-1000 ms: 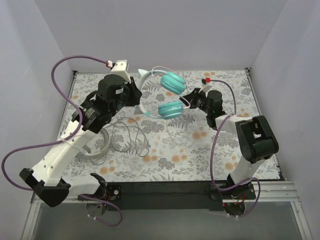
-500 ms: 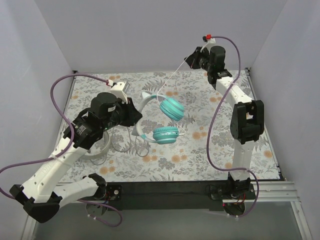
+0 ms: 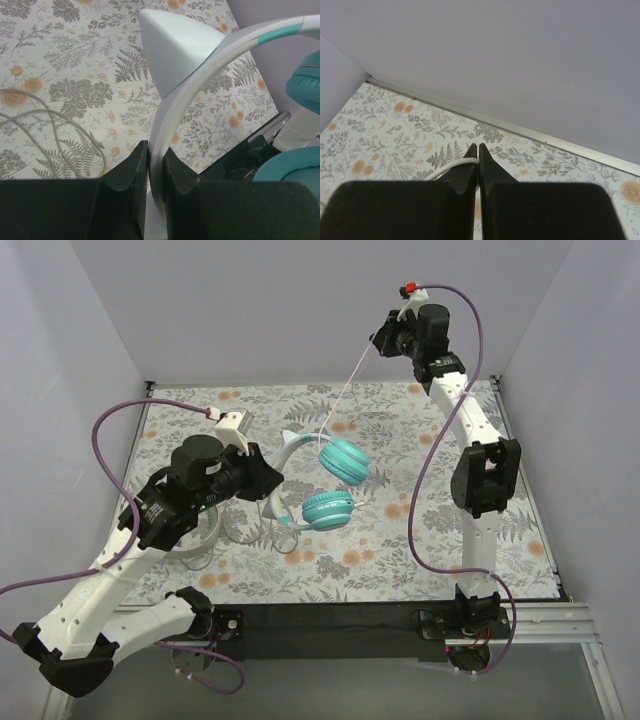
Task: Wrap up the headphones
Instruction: Wrap the headphone cable with the right arm
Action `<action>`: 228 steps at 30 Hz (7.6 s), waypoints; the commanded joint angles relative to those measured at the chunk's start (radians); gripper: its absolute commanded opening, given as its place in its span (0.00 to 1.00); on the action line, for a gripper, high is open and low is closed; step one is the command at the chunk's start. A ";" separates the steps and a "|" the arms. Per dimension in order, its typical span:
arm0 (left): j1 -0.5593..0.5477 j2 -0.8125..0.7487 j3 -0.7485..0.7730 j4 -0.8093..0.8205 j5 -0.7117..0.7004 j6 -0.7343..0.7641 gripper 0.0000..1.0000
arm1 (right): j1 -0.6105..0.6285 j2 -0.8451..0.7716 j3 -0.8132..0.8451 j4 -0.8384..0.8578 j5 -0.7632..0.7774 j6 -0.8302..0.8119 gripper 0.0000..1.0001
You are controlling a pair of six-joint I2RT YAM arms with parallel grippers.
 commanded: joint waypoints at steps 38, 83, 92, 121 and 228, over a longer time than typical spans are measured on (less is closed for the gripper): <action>-0.005 0.196 0.137 0.465 -0.505 -0.153 0.00 | 0.207 -0.533 -1.126 0.615 -0.246 0.259 0.01; 0.035 0.310 0.058 0.681 -0.846 -0.140 0.00 | 0.372 -0.519 -1.256 0.862 -0.359 0.529 0.01; 0.058 0.341 0.087 0.683 -0.821 -0.166 0.00 | 0.427 -0.457 -1.265 0.845 -0.389 0.543 0.01; 0.136 0.485 0.029 0.763 -0.944 0.004 0.00 | 0.497 -0.643 -1.276 0.452 -0.174 0.386 0.01; 0.016 0.437 0.084 0.270 -0.427 0.217 0.00 | 0.455 -0.577 -0.586 -0.139 0.473 -0.640 0.18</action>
